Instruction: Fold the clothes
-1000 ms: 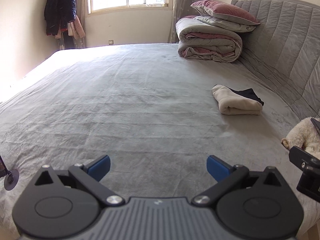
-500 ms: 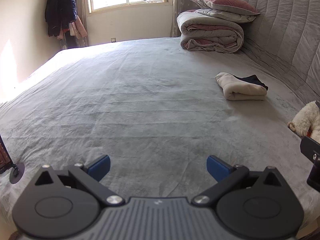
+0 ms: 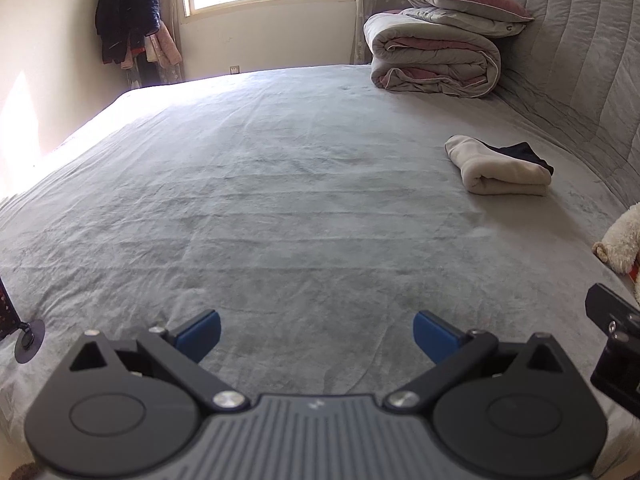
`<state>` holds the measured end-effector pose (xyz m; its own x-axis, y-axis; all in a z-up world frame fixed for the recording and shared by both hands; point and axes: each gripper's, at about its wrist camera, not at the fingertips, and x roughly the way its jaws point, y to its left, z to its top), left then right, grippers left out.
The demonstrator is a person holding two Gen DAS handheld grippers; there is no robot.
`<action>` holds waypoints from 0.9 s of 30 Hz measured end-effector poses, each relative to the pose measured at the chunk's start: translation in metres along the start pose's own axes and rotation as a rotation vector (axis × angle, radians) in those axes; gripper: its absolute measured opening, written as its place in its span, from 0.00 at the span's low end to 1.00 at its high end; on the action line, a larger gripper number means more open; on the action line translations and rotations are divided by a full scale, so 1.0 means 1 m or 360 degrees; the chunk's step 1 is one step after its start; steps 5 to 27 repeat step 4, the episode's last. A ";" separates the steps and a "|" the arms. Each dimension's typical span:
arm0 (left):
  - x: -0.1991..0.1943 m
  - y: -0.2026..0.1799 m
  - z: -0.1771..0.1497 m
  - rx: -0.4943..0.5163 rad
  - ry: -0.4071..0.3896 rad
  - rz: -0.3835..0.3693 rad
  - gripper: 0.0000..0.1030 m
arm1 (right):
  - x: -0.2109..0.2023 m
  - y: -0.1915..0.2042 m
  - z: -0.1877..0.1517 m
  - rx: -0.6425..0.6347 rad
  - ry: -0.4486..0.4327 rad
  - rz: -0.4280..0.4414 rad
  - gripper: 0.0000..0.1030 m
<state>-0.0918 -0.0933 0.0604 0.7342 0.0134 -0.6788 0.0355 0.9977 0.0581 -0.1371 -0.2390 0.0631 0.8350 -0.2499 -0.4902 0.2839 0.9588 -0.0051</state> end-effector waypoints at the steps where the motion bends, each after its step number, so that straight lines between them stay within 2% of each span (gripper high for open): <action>1: 0.002 0.000 0.000 -0.0004 0.0005 0.0000 0.99 | 0.002 0.000 0.000 0.0002 0.0002 0.0001 1.00; 27: 0.009 0.001 0.000 -0.0005 0.0017 0.0010 0.99 | 0.007 0.001 -0.001 0.0007 0.0009 0.0001 1.00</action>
